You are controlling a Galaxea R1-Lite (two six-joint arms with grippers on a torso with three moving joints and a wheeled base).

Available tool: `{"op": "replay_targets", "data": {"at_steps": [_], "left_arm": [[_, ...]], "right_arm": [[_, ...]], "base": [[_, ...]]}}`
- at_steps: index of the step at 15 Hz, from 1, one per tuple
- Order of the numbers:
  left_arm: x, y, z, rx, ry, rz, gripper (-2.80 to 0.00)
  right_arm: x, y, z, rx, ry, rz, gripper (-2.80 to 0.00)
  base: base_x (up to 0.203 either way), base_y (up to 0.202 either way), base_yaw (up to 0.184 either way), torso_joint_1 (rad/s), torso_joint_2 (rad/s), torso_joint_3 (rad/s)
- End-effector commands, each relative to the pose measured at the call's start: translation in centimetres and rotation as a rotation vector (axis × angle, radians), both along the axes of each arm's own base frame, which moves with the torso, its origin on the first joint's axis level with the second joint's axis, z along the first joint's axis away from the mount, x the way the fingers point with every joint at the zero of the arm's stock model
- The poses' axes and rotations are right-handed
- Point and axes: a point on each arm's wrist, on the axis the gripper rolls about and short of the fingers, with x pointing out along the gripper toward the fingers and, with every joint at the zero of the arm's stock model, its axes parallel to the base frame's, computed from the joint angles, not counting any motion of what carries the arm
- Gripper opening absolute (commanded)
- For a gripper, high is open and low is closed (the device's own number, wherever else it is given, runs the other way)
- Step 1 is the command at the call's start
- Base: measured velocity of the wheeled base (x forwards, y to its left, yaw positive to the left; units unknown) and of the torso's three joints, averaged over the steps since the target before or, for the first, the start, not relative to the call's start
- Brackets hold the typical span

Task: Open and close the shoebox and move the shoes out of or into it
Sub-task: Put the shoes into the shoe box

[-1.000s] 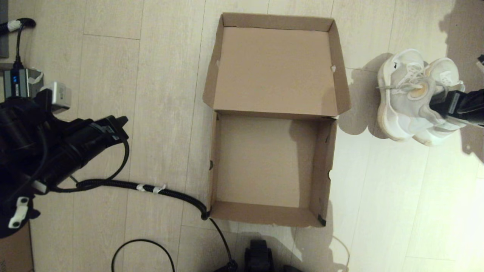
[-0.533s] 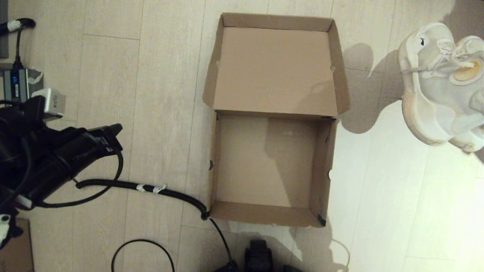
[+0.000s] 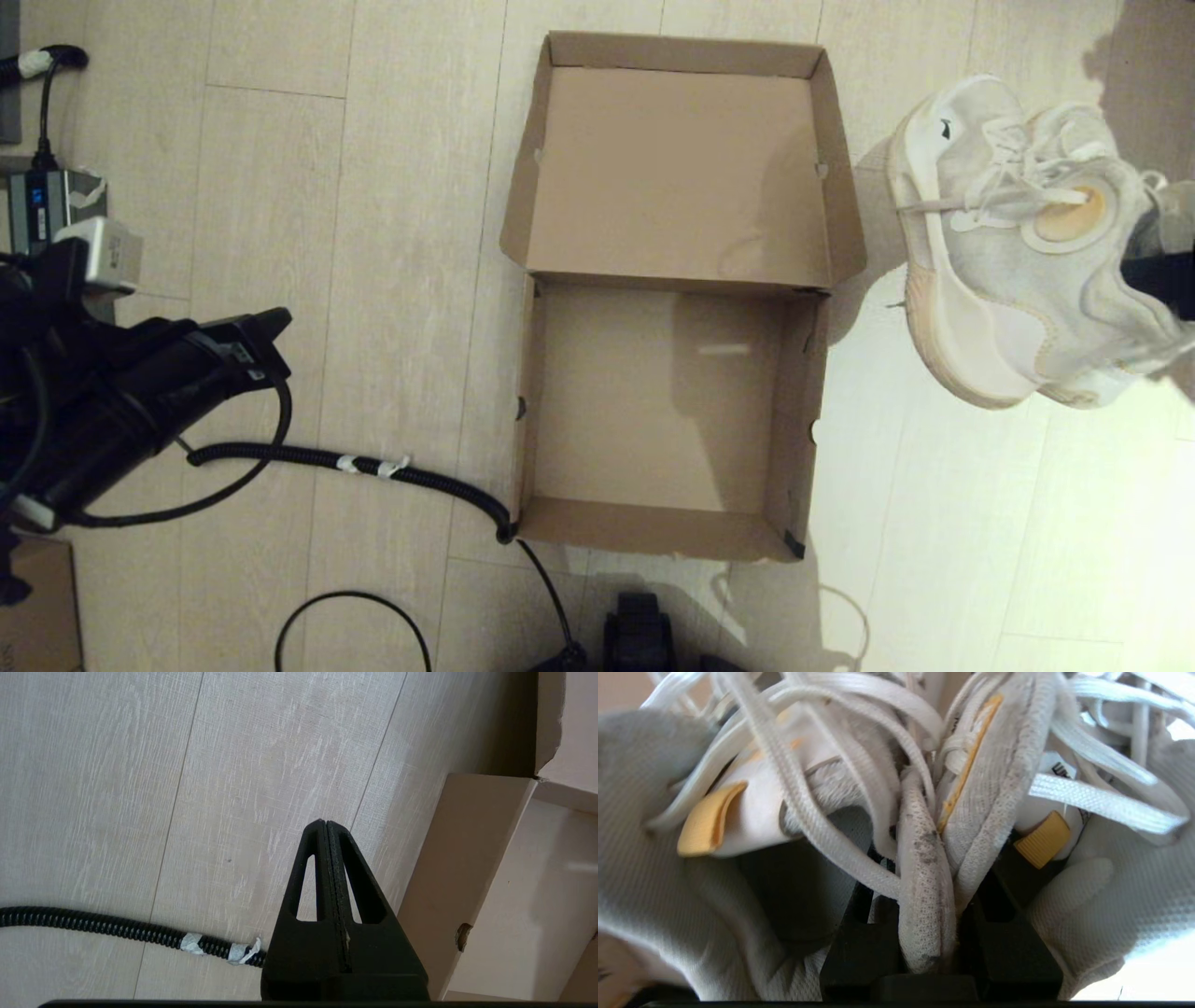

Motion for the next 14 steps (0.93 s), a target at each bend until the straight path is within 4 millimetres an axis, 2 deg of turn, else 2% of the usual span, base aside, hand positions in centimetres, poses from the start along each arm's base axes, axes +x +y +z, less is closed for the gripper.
{"op": "replay_targets", "data": {"at_steps": [1, 4, 7, 10, 14], "left_arm": [[-0.1, 0.0, 0.1, -0.005, -0.01, -0.003, -2.8], [0.0, 0.0, 0.2, -0.006, -0.015, -0.006, -2.8], [0.1, 0.7, 0.3, -0.006, -0.014, 0.014, -2.8], [0.6, 0.7, 0.0, -0.002, -0.002, 0.016, -2.8], [1.4, 0.8, -0.8, 0.005, 0.03, 0.024, -2.8]], "right_arm": [[0.1, 2.5, 0.1, -0.036, -0.044, 0.009, -2.8], [-1.0, 6.7, 1.3, -0.069, -0.144, 0.022, -2.8], [-2.4, 8.3, 1.5, -0.062, -0.169, 0.111, -2.8], [-4.4, 9.1, -0.2, -0.057, -0.134, 0.398, -2.8], [-5.3, 10.6, -3.4, -0.136, -0.079, 0.532, -2.8]], "base": [[0.0, 0.0, 0.0, 0.0, 0.0, 0.0], [0.0, 0.0, 0.0, 0.0, 0.0, 0.0], [0.0, 0.0, 0.0, 0.0, 0.0, 0.0], [0.0, 0.0, 0.0, 0.0, 0.0, 0.0], [0.0, 0.0, 0.0, 0.0, 0.0, 0.0]]}}
